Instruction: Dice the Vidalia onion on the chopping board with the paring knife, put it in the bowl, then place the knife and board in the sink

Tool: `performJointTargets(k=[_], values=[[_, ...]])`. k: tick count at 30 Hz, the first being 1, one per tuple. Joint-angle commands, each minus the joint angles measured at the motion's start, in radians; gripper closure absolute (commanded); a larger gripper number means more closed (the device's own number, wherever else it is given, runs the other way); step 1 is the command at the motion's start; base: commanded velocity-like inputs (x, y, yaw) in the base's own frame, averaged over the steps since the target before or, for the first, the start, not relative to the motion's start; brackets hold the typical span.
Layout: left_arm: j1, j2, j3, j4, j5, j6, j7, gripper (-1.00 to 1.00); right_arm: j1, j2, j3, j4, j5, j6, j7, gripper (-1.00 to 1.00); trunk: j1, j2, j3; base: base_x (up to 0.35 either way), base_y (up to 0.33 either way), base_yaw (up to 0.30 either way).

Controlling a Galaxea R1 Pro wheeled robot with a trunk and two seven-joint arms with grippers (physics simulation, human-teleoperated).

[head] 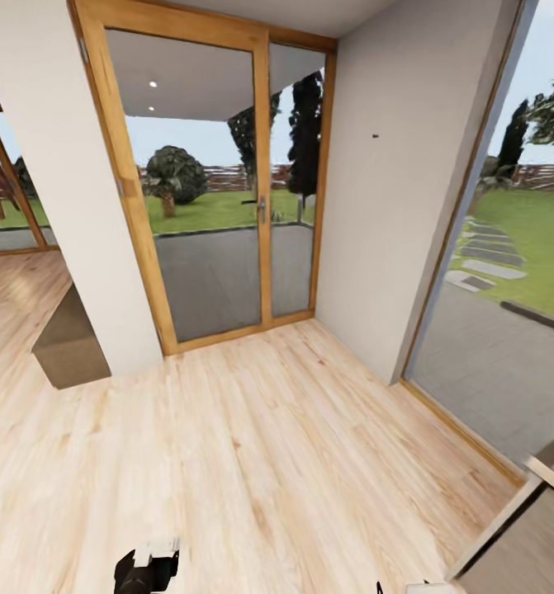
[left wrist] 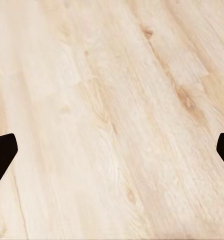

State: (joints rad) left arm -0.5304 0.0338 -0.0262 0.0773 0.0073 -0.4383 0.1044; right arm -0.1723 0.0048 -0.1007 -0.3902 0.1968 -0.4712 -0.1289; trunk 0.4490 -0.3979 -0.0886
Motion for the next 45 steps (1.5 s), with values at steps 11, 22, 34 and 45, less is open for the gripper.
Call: performJointTargets(k=[11,22,34,45], values=[[-0.002,0.000,-0.003,0.004,0.000,-0.007,0.003,-1.00,-0.001,0.001,-0.004,0.005,0.010,-0.004,-0.005,-1.00,0.001,-0.002,0.004,0.189,0.196,-0.223],[-0.002,0.000,-0.003,0.004,0.000,-0.007,0.003,-1.00,-0.001,0.001,-0.003,0.005,0.010,-0.004,-0.005,-1.00,0.001,-0.002,0.011,0.212,0.194,-0.217],[-0.002,0.000,-0.003,0.004,0.000,-0.007,0.003,-1.00,-0.001,0.000,-0.004,0.005,0.010,-0.005,-0.005,-1.00,0.001,-0.002,0.018,0.230,0.191,-0.215],[-0.002,0.000,-0.003,0.004,0.000,-0.007,0.003,-1.00,-0.001,0.000,-0.004,0.007,0.010,-0.006,-0.005,-1.00,0.001,-0.002,0.024,0.230,0.190,-0.243]])
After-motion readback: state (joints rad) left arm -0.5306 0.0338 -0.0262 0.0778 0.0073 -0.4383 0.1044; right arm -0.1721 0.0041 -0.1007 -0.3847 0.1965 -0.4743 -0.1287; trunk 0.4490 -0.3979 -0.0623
